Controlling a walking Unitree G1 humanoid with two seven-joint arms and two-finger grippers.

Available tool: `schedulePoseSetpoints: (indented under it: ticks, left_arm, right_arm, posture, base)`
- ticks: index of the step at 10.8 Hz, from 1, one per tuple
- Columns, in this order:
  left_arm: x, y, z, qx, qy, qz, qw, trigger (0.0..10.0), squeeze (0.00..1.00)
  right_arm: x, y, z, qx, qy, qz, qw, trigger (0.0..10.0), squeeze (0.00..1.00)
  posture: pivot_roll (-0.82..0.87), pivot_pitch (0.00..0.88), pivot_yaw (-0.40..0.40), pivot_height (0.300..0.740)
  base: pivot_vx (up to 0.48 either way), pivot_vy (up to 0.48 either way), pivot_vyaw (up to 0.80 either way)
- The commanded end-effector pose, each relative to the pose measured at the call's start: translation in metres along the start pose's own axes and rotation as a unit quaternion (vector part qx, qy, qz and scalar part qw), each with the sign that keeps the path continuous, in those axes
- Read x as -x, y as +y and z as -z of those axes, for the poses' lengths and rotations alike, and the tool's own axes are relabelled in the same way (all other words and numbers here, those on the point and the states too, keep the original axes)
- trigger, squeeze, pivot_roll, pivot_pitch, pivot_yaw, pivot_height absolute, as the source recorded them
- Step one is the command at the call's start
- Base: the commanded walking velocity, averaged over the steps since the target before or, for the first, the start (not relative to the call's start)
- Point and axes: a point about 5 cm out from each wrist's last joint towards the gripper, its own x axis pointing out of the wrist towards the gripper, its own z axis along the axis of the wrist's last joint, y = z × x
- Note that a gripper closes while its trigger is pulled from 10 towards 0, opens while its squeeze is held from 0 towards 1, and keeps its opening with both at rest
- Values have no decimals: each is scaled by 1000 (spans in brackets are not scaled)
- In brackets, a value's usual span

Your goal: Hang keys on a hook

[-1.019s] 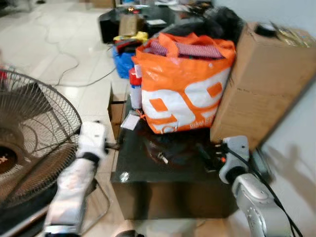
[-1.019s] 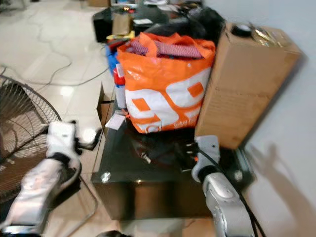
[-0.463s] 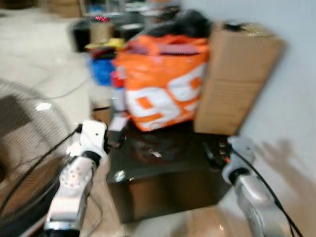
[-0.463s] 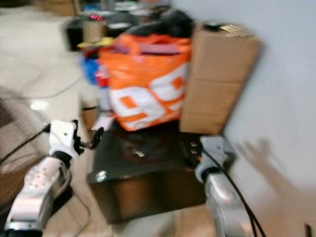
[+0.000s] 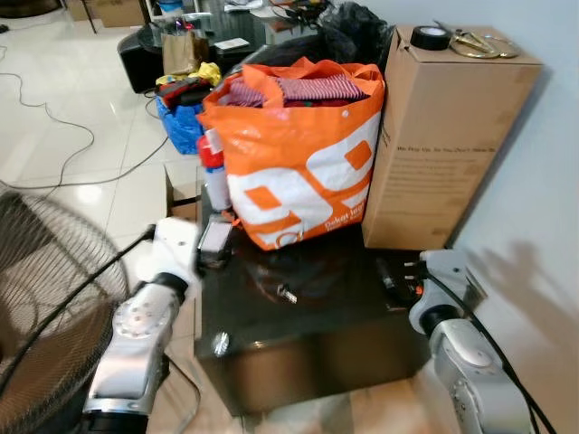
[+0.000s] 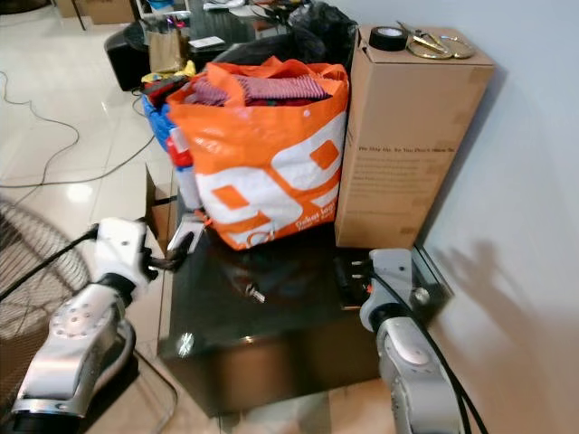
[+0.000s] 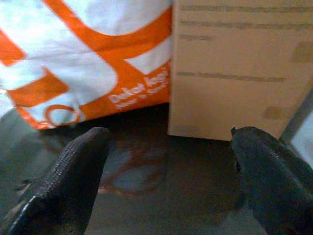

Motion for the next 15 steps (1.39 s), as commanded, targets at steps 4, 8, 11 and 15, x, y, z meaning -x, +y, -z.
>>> schedulePoseSetpoints:
  ticks: [4, 8, 11, 15]
  left_arm:
    - [3, -9, 1, -6, -4, 3, 1000, 10000, 0]
    - [2, -6, 1, -14, -6, -11, 1000, 10000, 0]
    - [0, -6, 0, -15, -10, -14, 1000, 10000, 0]
    - [4, -9, 5, -16, -8, -9, 1000, 10000, 0]
  right_arm:
    - [-5, -11, -6, 25, -6, -4, 1000, 10000, 0]
    - [-6, -12, -8, 27, -6, -7, 1000, 10000, 0]
    - [-6, -8, -9, 42, -6, -24, 999, 10000, 0]
    - [-4, 0, -5, 59, 13, -105, 993, 10000, 0]
  posture:
    - [-28, 0, -3, 740]
    - [-31, 0, -13, 740]
    - [-35, 0, -13, 740]
    - [-30, 0, -19, 740]
  base:
    - [299, 0, 600]
    - [0, 0, 0]
    - [0, -221, 267]
    - [0, -242, 600]
